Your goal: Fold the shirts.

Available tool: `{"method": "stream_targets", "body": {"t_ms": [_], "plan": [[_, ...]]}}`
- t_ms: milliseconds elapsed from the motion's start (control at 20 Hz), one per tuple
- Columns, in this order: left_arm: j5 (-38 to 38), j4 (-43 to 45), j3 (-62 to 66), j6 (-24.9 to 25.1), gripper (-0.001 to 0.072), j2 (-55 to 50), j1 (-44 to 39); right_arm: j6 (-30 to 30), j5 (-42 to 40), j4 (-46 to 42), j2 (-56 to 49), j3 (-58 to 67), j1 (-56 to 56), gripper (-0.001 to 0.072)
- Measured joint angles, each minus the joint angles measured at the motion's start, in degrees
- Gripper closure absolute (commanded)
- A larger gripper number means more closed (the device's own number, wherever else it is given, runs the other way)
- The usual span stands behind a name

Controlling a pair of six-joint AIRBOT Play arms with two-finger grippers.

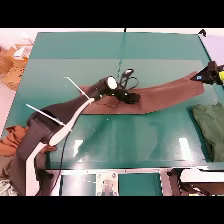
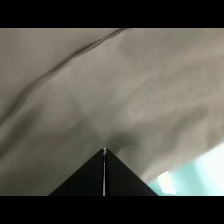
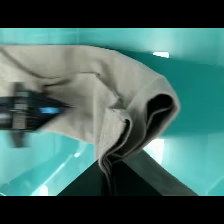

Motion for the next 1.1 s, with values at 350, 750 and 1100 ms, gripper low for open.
{"method": "stream_targets", "body": {"t_ms": [350, 750, 1100], "plan": [[1.4, -6.5, 3.1, 0.4, 0.0685, -4.9, -1.8, 2.1, 1.2, 4.0, 5.5, 0.6, 3.9, 0.0699], [-19.4, -0.1, 13.4, 1.7, 0.0685, -0.5, 11.0, 5.4, -0.1, 4.9, 6.1, 0.7, 7.7, 0.0698], [-41.2, 15.1, 15.5, 1.9, 0.0685, 9.1, 29.0, 15.8, -11.9, 4.8, 5.4, -0.4, 27.6, 0.0698]]}}
